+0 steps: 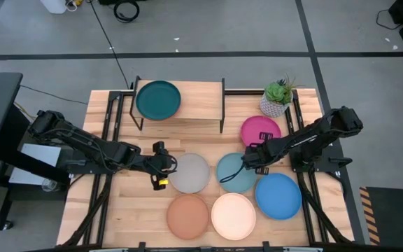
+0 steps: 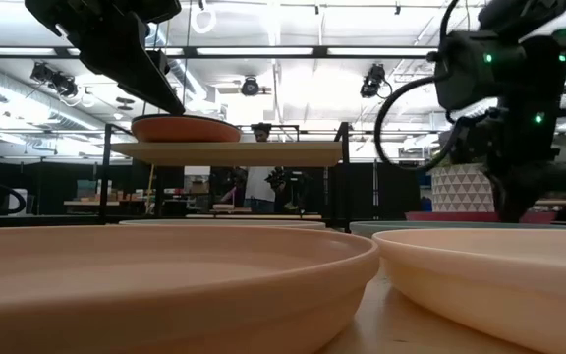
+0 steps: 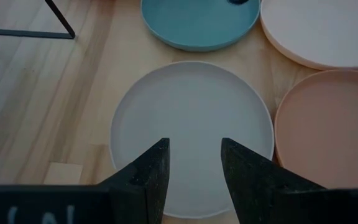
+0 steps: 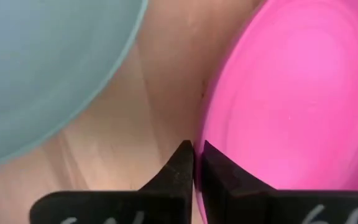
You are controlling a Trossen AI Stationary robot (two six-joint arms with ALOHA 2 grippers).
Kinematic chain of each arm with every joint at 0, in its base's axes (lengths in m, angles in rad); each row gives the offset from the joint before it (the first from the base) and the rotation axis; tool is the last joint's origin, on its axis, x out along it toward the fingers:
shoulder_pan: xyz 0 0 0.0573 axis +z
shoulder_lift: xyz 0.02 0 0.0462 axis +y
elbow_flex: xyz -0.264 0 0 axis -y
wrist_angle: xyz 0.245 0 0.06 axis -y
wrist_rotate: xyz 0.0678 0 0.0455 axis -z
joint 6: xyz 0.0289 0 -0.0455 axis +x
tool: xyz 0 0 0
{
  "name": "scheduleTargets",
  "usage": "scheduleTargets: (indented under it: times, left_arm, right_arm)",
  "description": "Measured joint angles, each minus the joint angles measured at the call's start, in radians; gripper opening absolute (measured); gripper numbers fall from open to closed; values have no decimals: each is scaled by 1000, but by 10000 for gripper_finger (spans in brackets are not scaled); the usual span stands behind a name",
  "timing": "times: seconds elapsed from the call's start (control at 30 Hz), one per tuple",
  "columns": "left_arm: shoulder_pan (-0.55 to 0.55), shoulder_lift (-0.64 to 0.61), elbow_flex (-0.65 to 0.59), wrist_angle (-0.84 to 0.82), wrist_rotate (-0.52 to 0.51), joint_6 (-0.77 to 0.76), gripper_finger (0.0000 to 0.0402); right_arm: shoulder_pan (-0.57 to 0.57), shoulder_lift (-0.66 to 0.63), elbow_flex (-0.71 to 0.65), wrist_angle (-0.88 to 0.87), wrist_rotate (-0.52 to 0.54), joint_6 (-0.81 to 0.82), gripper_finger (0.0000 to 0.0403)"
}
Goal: Place and stack plates onto a shelf
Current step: Stack the pink plate on the top of the dark blue
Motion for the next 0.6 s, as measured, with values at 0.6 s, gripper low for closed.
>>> scheduleTargets:
  times: [0.6]
  left_arm:
    - [-35, 0, 280, -340, -159, 29, 153]
  right_arm:
    - [83, -1, 505, -512, 158, 38, 24]
